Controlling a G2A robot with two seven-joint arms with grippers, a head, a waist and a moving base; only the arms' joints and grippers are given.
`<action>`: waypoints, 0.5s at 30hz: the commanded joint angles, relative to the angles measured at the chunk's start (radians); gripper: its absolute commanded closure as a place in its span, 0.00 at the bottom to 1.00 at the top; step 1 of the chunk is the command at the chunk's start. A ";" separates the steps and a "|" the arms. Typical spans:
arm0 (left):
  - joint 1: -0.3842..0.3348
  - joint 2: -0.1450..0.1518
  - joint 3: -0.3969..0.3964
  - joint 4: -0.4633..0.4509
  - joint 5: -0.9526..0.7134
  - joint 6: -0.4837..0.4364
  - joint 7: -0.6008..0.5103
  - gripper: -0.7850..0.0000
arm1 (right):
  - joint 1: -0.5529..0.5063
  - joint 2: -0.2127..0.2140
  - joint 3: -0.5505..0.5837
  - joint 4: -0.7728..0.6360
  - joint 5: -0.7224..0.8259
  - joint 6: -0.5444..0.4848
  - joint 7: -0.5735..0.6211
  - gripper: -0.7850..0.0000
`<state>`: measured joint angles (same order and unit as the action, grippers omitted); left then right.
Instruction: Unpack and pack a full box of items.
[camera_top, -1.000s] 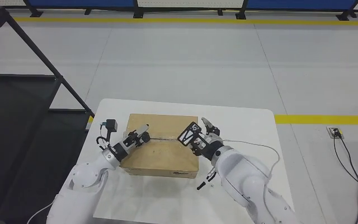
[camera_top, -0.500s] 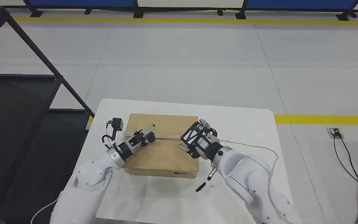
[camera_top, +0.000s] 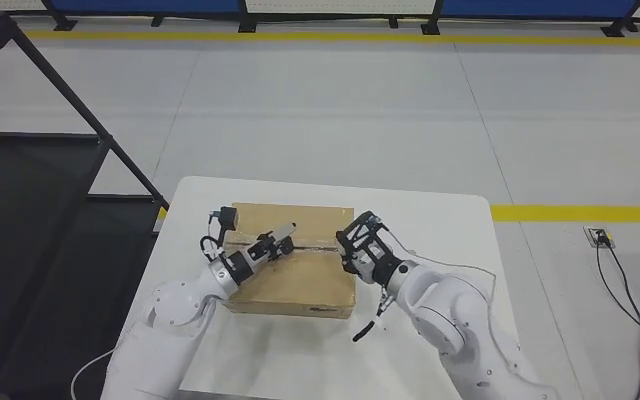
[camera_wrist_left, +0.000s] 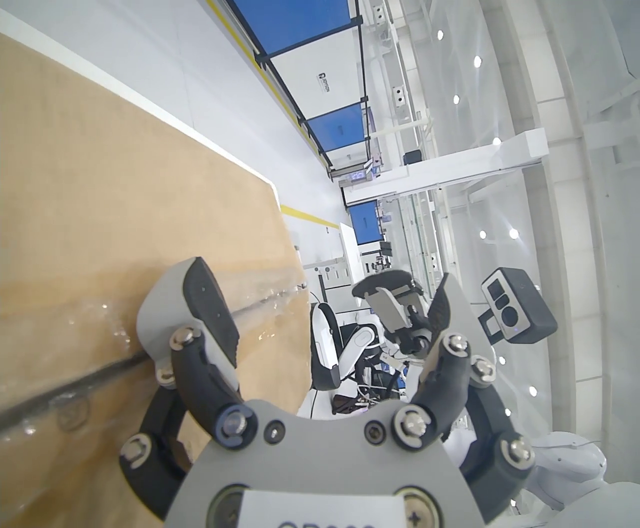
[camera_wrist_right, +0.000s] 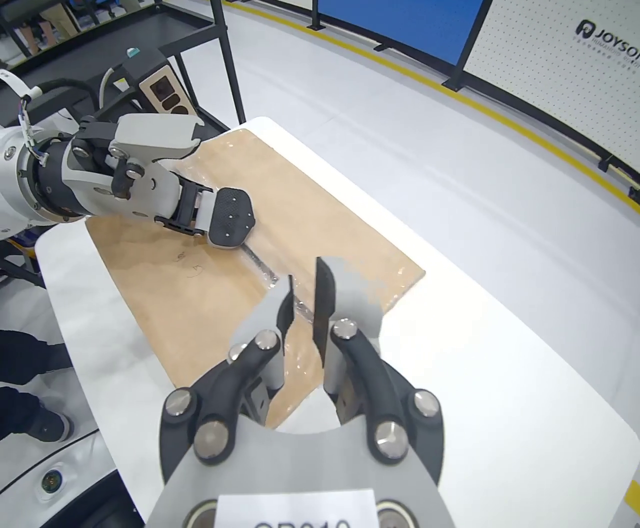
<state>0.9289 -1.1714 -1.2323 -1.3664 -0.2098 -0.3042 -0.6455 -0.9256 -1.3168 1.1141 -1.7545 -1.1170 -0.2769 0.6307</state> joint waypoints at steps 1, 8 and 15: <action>0.011 0.003 -0.017 -0.017 -0.018 -0.008 -0.011 0.00 | 0.039 -0.005 -0.003 0.046 0.086 -0.024 0.006 1.00; 0.117 0.030 -0.169 -0.144 -0.057 -0.071 -0.014 0.00 | 0.219 -0.035 -0.097 0.187 0.236 -0.038 0.129 1.00; 0.252 0.059 -0.401 -0.190 -0.078 -0.145 0.040 0.00 | 0.431 -0.096 -0.246 0.402 0.385 -0.022 0.179 1.00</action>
<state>1.1614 -1.1156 -1.5991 -1.5585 -0.2768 -0.4417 -0.6095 -0.5270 -1.4038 0.8870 -1.3937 -0.7575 -0.2986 0.8127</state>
